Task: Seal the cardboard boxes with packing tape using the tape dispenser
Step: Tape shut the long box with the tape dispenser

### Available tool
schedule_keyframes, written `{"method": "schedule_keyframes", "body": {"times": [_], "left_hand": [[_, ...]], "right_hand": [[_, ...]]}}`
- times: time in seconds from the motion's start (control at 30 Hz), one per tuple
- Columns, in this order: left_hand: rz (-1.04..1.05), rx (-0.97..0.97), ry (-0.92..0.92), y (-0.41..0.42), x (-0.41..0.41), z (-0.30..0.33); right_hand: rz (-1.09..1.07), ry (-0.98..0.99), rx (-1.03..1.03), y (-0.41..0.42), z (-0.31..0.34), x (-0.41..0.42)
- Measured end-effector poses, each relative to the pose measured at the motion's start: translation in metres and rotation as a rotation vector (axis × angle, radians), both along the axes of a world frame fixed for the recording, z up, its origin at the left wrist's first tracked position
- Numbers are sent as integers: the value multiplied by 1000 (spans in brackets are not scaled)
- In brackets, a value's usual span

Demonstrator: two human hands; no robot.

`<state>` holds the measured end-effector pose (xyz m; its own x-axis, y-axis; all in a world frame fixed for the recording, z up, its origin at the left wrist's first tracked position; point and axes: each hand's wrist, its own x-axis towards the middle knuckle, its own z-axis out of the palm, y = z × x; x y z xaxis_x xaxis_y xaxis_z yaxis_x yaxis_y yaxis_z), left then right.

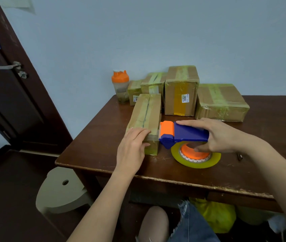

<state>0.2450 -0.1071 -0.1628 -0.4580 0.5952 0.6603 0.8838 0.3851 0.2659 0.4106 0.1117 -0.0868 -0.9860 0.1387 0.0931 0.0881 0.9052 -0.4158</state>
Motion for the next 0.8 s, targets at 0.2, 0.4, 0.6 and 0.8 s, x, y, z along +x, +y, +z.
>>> {"method": "schedule_keyframes", "body": {"times": [0.2, 0.4, 0.6, 0.8], "left_hand": [[23, 13, -20, 0, 1, 0], [26, 13, -46, 0, 3, 2], [33, -2, -129, 2, 7, 3], [33, -18, -108, 1, 6, 2]], "right_hand": [[-30, -26, 10, 7, 3, 13], [-79, -55, 28, 13, 6, 30], [-107, -165, 214, -5, 21, 25], [-150, -239, 307, -29, 33, 6]]}}
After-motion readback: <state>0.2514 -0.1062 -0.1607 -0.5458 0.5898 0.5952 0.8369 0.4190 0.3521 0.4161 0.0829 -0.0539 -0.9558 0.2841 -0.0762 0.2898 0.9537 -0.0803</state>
